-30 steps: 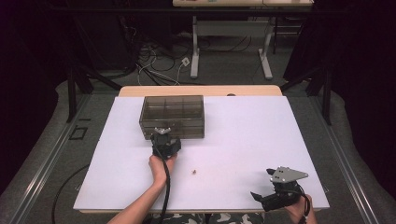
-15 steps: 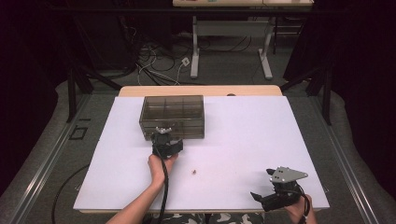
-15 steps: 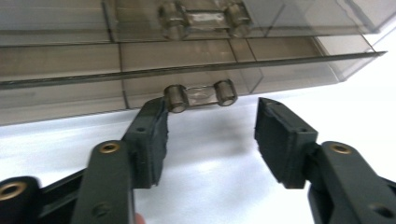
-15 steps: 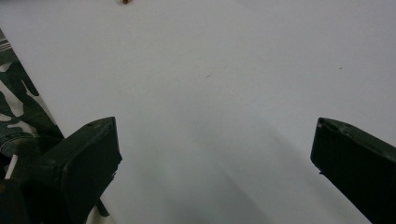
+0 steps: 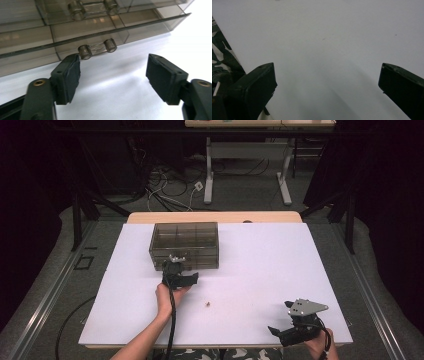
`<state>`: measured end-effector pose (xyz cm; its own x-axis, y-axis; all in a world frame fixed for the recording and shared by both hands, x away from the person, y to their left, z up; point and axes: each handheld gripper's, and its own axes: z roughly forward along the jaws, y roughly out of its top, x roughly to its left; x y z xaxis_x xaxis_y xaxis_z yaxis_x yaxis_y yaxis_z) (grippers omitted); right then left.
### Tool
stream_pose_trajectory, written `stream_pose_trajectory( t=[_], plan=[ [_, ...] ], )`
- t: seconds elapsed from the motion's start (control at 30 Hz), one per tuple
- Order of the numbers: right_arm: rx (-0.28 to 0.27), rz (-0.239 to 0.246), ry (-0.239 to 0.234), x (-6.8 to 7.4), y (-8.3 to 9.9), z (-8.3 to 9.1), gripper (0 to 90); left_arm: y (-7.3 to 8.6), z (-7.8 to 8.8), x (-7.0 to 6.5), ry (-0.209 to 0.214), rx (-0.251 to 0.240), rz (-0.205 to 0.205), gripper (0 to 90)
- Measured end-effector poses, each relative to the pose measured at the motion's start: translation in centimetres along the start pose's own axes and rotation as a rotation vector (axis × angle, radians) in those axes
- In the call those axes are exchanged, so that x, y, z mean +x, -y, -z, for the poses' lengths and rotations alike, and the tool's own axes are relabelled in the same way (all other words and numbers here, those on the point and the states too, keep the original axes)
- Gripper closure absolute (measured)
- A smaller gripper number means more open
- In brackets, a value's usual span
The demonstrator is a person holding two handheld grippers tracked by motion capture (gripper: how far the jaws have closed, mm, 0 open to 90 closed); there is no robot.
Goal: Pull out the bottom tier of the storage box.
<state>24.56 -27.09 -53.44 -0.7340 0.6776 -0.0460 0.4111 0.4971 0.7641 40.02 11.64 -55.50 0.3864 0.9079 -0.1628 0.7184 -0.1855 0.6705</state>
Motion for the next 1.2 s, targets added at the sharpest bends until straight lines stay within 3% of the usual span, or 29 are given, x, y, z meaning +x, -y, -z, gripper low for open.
stream_pose_trajectory(
  t=[0.1, 0.17, 0.23, 0.33, 0.47, 0.77, 0.97, 1.13, 1.2],
  plan=[
    [-0.003, -0.001, 0.003, 0.1, 0.0, 0.1, 0.6, -0.2, 0.0, 0.2, 0.032, 0.052, -0.049, 23.7],
    [-0.01, -0.001, 0.003, 0.0, 0.0, 0.1, 0.5, -0.1, 0.2, 0.4, 0.037, 0.045, -0.062, 22.9],
    [-0.01, 0.0, -0.002, 0.0, 0.0, 0.0, 0.6, -0.1, 0.1, 0.4, 0.08, 0.092, -0.088, 21.8],
    [-0.006, 0.0, -0.003, 0.0, 0.0, 0.0, 0.5, -0.2, 0.2, 0.4, 0.092, 0.108, -0.125, 19.2],
    [-0.005, 0.006, -0.006, 0.0, 0.0, 0.1, 0.6, -0.2, 0.4, 0.6, 0.099, 0.112, -0.134, 17.1],
    [-0.008, 0.002, -0.001, 0.0, 0.0, 0.1, 0.5, -0.6, 1.1, 0.9, 0.083, 0.115, -0.226, 15.7],
    [0.003, 0.001, -0.005, 0.1, 0.1, 0.1, 0.5, -1.0, 1.8, 1.5, 0.137, 0.104, -0.285, 13.8],
    [-0.006, 0.001, -0.003, 0.1, 0.1, 0.1, 0.5, -1.2, 2.0, 1.8, 0.149, 0.121, -0.346, 9.9],
    [-0.006, 0.001, -0.003, 0.1, 0.1, 0.1, 0.5, -1.4, 2.0, 2.1, 0.175, 0.142, -0.369, 8.0]
  ],
)
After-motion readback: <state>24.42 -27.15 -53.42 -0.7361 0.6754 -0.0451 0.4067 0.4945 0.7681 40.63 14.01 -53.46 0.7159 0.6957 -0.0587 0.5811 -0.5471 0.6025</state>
